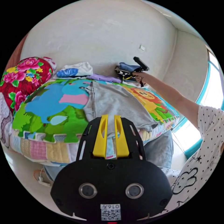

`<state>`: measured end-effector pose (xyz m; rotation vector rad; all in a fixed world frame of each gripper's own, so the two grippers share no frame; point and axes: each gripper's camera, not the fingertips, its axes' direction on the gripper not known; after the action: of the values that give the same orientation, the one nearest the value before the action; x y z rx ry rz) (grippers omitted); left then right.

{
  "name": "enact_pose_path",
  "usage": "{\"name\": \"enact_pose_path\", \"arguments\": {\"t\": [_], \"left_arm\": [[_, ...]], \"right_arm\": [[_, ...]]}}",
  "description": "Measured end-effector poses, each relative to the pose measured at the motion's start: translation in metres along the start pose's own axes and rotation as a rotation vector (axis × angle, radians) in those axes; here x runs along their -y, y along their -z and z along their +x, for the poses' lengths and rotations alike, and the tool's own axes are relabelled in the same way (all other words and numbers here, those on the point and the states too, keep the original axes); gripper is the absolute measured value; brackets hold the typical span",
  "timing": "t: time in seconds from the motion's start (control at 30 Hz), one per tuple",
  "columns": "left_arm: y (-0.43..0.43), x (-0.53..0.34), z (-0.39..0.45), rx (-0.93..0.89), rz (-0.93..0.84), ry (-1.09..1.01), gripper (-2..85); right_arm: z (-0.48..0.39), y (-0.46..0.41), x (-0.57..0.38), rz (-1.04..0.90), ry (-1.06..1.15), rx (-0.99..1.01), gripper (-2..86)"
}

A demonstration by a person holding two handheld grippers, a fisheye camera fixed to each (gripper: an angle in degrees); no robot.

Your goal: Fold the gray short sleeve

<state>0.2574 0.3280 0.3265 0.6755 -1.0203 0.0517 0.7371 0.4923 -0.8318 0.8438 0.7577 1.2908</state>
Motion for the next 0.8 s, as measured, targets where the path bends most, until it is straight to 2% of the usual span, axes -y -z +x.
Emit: {"name": "enact_pose_path", "arguments": {"t": [0.07, 0.13, 0.27, 0.43, 0.5, 0.63, 0.8], "left_arm": [[0.013, -0.003, -0.021, 0.047, 0.021, 0.028, 3.9], [0.021, -0.003, -0.038, 0.084, 0.026, 0.050, 4.0], [0.018, 0.009, -0.065, 0.035, -0.028, 0.047, 5.1], [0.023, 0.021, -0.084, 0.021, -0.030, 0.041, 4.9], [0.029, 0.024, -0.097, -0.016, -0.027, 0.051, 4.4], [0.042, 0.028, -0.112, -0.054, -0.015, 0.052, 4.4], [0.059, 0.031, -0.133, -0.096, 0.004, 0.034, 5.4]], "right_arm": [[0.013, -0.008, 0.020, -0.148, -0.028, 0.019, 3.6], [0.018, 0.004, 0.026, -0.079, -0.054, 0.118, 2.5], [-0.016, 0.027, 0.050, 0.023, 0.051, 0.393, 3.7], [-0.085, 0.035, 0.097, 0.044, 0.110, 0.477, 5.9], [-0.113, 0.032, 0.116, 0.013, 0.141, 0.478, 6.2], [-0.161, 0.017, 0.151, -0.087, 0.147, 0.356, 6.6], [-0.175, 0.018, 0.166, -0.125, 0.130, 0.215, 1.7]]}}
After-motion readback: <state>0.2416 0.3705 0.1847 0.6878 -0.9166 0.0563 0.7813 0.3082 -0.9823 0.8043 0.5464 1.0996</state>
